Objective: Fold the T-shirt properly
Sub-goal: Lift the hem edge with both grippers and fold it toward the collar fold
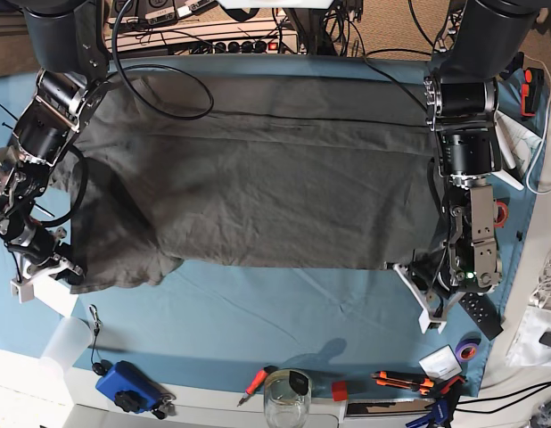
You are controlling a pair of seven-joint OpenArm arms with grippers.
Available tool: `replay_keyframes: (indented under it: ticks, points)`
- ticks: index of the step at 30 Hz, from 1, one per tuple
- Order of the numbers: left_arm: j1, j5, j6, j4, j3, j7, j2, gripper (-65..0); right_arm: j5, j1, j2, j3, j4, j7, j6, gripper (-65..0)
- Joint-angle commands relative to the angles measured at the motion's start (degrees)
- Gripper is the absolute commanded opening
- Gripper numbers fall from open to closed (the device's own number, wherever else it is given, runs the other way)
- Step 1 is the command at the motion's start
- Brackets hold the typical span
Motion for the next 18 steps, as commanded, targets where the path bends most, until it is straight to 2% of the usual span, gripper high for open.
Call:
replay_keyframes:
  ticks: [1,8,14,18]
  points:
    - [-1.92,-0.44,-0.22,2.14,-0.11,0.07,-0.37,-65.0,1.25,1.77,1.18,0.07,1.73,0.63,0.42,-65.0]
    - [-1.88,-1.07,-0.22,4.33,-0.11,2.67,-1.09,-65.0,1.44,1.77,2.49,0.07,2.6,0.28,0.39,-65.0]
    - [-1.88,-5.66,-0.22,4.33,-0.13,4.39,-4.09,-65.0,9.4,1.75,6.62,0.07,2.6,-3.61,1.68,-65.0]
    - [-0.87,-8.68,-0.5,4.33,-0.11,5.25,-5.81,-65.0,11.47,1.75,8.31,0.07,2.6,-5.68,1.68,-65.0]
